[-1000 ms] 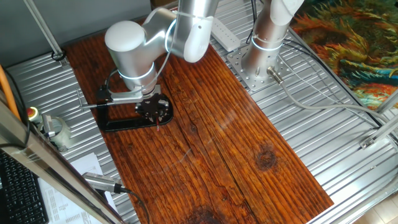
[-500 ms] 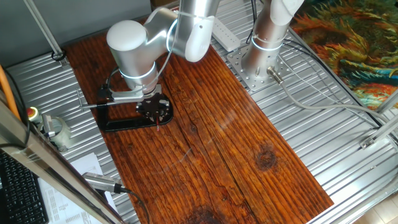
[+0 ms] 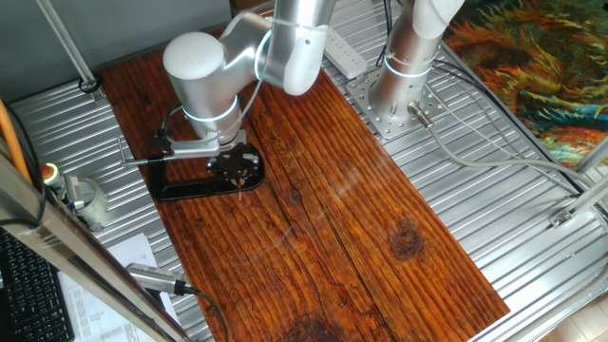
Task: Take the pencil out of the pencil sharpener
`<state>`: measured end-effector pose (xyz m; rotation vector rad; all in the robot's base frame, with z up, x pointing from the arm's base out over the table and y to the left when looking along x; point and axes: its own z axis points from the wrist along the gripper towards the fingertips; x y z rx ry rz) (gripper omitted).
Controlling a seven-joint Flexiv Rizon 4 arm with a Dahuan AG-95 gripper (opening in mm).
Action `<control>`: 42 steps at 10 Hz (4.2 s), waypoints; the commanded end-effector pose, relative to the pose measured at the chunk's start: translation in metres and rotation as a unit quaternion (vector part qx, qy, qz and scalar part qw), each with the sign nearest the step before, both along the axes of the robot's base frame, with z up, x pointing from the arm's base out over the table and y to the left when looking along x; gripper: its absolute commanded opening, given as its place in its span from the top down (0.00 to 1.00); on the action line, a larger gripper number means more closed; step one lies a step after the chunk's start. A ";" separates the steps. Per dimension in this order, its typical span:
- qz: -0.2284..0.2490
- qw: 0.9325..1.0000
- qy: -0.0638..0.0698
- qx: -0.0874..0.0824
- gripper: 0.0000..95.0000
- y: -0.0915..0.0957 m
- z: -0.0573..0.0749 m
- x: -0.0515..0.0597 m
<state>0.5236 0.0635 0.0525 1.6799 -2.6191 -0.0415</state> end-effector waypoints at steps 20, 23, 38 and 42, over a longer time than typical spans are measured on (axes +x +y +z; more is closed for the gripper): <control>-0.011 1.000 0.000 0.010 1.00 0.018 0.006 0.010; -0.017 1.000 0.000 0.013 1.00 0.023 0.004 0.013; 0.013 1.000 0.009 0.022 1.00 0.042 0.009 0.029; 0.006 1.000 0.013 0.021 1.00 0.049 0.013 0.038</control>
